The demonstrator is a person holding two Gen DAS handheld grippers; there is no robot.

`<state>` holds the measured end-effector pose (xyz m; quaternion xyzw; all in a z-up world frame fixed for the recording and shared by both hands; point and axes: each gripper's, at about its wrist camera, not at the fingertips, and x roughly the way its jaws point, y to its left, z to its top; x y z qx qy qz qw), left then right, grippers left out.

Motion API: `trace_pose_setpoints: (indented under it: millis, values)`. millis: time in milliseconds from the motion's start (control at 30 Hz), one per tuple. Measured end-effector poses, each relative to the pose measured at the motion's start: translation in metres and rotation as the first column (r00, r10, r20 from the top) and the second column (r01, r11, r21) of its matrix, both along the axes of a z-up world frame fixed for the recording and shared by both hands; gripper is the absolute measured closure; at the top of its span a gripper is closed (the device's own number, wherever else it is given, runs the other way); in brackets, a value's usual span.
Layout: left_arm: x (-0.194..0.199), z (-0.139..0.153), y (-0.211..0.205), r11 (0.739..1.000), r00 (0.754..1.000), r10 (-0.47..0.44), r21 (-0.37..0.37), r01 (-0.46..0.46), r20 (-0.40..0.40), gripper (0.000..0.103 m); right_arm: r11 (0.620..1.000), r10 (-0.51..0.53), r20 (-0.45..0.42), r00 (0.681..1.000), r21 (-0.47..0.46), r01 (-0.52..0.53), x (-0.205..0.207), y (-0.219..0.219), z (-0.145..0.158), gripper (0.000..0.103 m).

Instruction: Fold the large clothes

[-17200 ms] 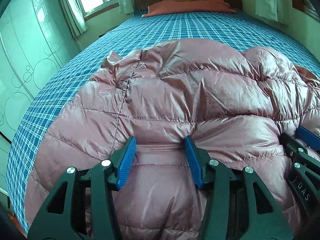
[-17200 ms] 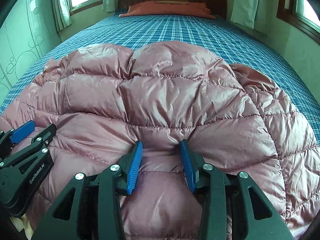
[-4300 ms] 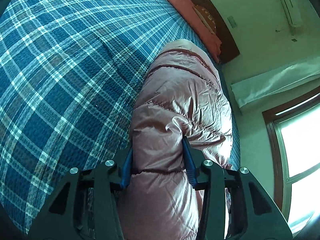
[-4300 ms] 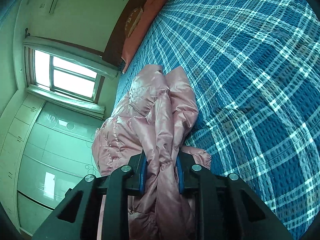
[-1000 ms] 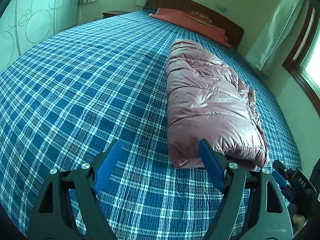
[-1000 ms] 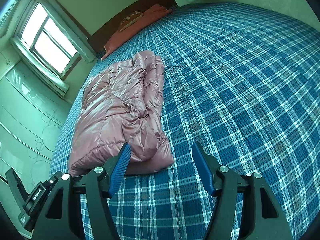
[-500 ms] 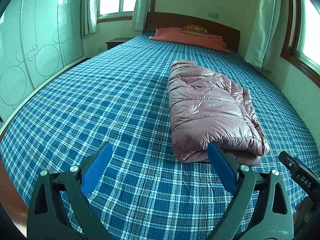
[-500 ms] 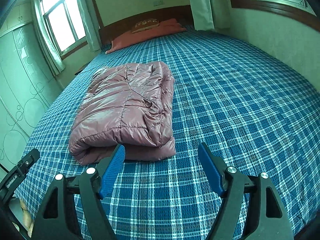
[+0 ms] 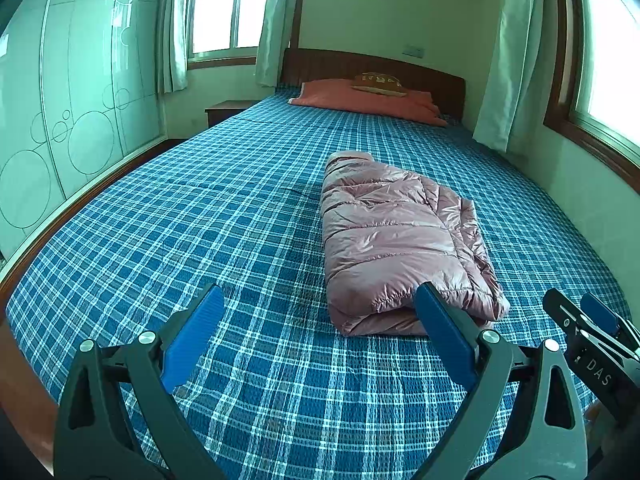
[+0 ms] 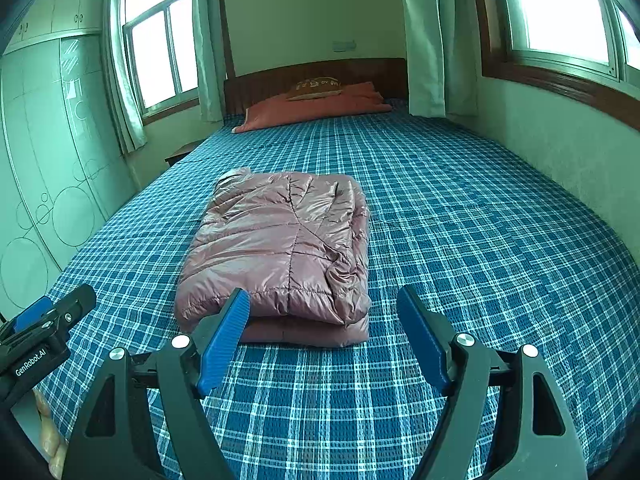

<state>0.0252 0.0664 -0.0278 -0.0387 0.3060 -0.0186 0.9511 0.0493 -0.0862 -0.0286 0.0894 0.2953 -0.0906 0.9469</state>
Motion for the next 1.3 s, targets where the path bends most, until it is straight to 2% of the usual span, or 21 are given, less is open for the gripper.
trace_pose_setpoints:
  millis: [1300]
  values:
    - [-0.0019,-0.0064,-0.0029,1.000,1.000,-0.001,0.005,0.001,-0.011,0.007,1.000,0.023,-0.009,1.000,-0.020,-0.023,0.0032,0.0062,-0.0071,0.027]
